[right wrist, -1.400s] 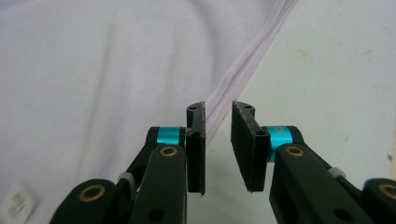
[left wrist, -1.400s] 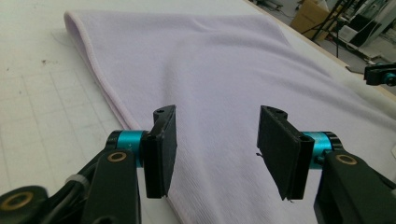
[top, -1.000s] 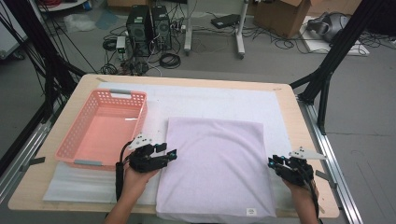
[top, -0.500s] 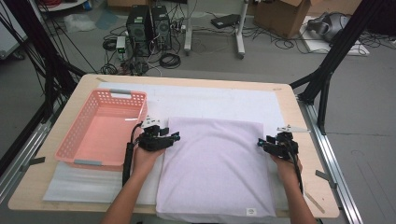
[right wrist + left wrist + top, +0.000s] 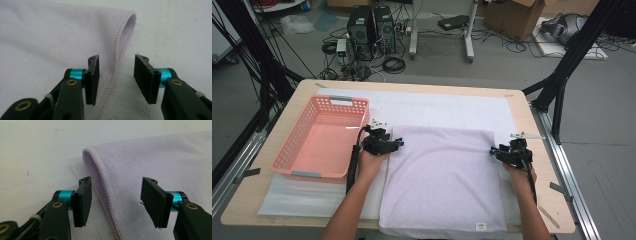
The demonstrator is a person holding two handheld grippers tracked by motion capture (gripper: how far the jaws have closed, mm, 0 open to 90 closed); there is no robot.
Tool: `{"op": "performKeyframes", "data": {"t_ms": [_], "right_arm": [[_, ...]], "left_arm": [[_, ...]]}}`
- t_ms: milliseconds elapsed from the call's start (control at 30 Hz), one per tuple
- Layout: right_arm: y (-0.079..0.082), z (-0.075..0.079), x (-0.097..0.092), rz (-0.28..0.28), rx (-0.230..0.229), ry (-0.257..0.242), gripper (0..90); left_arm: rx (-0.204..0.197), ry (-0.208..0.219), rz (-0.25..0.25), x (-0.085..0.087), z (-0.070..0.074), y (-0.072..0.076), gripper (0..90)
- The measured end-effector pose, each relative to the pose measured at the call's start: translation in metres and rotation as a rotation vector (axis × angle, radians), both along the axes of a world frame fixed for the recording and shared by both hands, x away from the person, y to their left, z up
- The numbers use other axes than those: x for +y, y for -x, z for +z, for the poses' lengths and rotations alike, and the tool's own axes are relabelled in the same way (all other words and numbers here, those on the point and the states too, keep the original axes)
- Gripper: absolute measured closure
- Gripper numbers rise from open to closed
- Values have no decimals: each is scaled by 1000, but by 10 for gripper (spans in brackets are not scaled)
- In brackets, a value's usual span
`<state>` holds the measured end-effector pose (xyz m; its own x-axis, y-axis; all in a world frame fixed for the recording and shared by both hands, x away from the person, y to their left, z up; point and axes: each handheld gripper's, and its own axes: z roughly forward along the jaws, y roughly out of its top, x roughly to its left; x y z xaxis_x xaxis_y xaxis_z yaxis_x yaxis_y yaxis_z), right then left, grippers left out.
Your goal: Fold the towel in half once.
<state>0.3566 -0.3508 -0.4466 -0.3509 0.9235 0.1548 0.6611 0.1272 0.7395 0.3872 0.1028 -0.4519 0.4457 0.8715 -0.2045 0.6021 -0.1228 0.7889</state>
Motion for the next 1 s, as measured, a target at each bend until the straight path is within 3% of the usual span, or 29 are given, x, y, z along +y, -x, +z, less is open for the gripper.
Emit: {"op": "performKeyframes", "data": {"t_ms": [67, 133, 267, 333, 367, 400, 533, 700, 767, 1000], "right_arm": [[-1, 0, 4, 35, -5, 19, 549], [-1, 0, 12, 51, -19, 84, 597], [-3, 1, 13, 59, -1, 66, 750], [-3, 2, 16, 72, 0, 68, 826], [-2, 2, 17, 74, -4, 79, 837], [-2, 2, 17, 78, -6, 82, 843], [-3, 3, 16, 73, -4, 64, 854], [-4, 7, 15, 50, -54, 85, 859], [-5, 10, 15, 39, -78, 88, 859], [-20, 22, 12, 1, -133, 69, 859]], "left_arm": [[-9, -21, -16, -4, 0, 0, 447], [-17, -52, -11, -7, 0, 0, 487], [-21, -69, 11, -7, 0, 0, 640], [-5, -31, -24, -7, 0, 0, 786], [-13, -47, -25, -9, 0, 1, 828], [-15, -51, -21, -10, 0, 1, 834], [13, 8, 10, -7, 1, -2, 851], [-49, 81, 65, -4, 10, -4, 854], [-42, 76, 60, -4, 13, -7, 855], [-93, 104, 72, -7, 34, -26, 854]]}}
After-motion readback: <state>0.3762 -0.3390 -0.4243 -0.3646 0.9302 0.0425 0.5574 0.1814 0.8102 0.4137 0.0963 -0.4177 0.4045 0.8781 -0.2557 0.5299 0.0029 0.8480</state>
